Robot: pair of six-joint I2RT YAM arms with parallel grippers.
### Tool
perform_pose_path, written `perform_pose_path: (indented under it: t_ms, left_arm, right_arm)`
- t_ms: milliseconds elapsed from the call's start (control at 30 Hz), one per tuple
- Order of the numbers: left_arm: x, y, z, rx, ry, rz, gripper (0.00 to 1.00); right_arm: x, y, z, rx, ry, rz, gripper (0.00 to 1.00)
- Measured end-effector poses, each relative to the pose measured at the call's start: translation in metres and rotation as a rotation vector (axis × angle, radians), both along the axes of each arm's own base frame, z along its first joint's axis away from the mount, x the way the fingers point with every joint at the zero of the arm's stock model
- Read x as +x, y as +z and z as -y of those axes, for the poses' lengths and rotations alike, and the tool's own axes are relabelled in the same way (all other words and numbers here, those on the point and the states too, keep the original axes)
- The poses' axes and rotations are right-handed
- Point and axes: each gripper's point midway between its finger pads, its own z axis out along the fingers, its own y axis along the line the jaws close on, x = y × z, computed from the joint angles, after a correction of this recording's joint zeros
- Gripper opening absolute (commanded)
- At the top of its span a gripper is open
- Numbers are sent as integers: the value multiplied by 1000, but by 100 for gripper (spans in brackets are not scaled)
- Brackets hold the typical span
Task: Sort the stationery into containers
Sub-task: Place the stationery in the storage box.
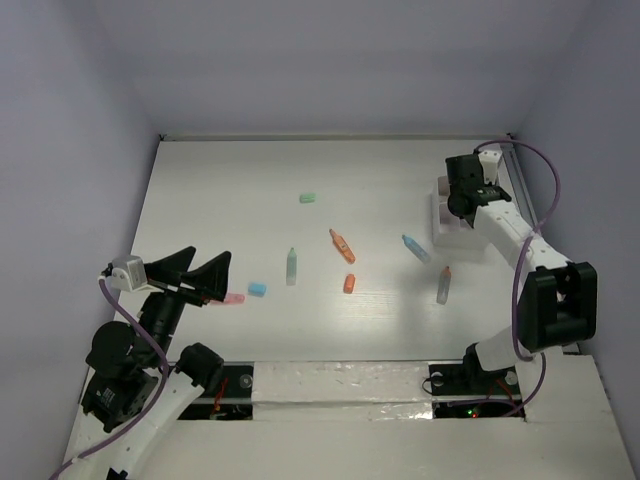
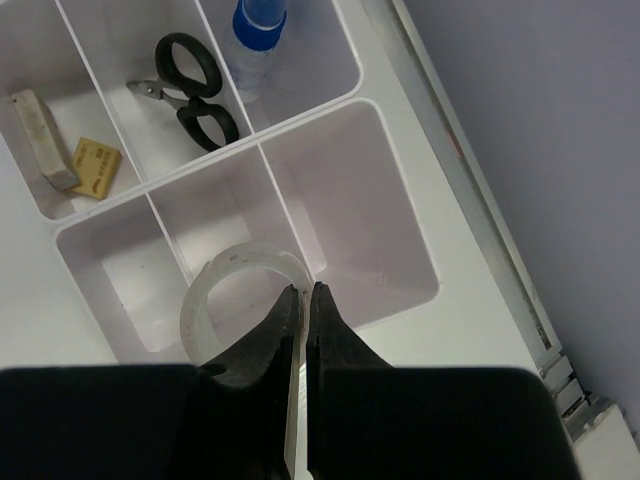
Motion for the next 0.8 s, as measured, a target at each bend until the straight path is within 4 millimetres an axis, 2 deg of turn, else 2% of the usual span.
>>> perform_pose_path:
  t_ms: [200, 600, 800]
  left_arm:
    - [0, 0, -1, -1, 7, -1, 99]
    - [1, -1, -2, 0, 10, -5, 99]
    - [1, -2, -1, 2, 11, -8, 99]
  right_arm:
    - [3, -14, -3, 9, 9, -38, 24]
    - [4, -15, -4, 16, 15, -37, 25]
    - [5, -8, -17, 84, 75, -14, 34]
